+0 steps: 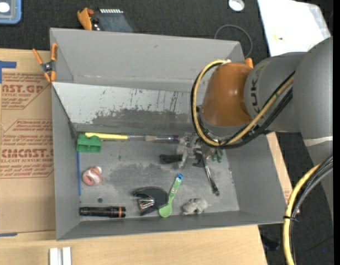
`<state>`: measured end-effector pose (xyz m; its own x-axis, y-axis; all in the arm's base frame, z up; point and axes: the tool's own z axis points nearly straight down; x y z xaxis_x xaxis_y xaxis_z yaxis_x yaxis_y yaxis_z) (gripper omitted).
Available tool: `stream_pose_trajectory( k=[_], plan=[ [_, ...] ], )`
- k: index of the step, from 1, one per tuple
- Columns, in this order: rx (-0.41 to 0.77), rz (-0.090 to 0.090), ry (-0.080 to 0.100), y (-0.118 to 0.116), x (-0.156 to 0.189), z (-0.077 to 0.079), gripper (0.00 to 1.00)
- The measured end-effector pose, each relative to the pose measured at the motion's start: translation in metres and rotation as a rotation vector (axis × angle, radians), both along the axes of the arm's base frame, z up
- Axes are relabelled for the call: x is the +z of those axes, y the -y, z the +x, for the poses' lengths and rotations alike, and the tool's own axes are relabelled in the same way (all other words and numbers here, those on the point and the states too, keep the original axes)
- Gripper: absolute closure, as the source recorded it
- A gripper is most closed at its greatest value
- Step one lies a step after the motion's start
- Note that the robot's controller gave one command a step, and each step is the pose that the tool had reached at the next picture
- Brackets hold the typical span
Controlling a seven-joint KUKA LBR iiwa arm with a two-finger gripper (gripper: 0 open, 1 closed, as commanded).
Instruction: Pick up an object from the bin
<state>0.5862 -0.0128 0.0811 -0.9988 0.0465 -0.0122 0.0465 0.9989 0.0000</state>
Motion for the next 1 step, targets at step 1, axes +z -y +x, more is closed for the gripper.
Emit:
stream_pose_trajectory(
  k=[1],
  plan=[
    [0.201,-0.003,0.002,-0.0113,-0.0032,-0.0264,1.00]
  ],
)
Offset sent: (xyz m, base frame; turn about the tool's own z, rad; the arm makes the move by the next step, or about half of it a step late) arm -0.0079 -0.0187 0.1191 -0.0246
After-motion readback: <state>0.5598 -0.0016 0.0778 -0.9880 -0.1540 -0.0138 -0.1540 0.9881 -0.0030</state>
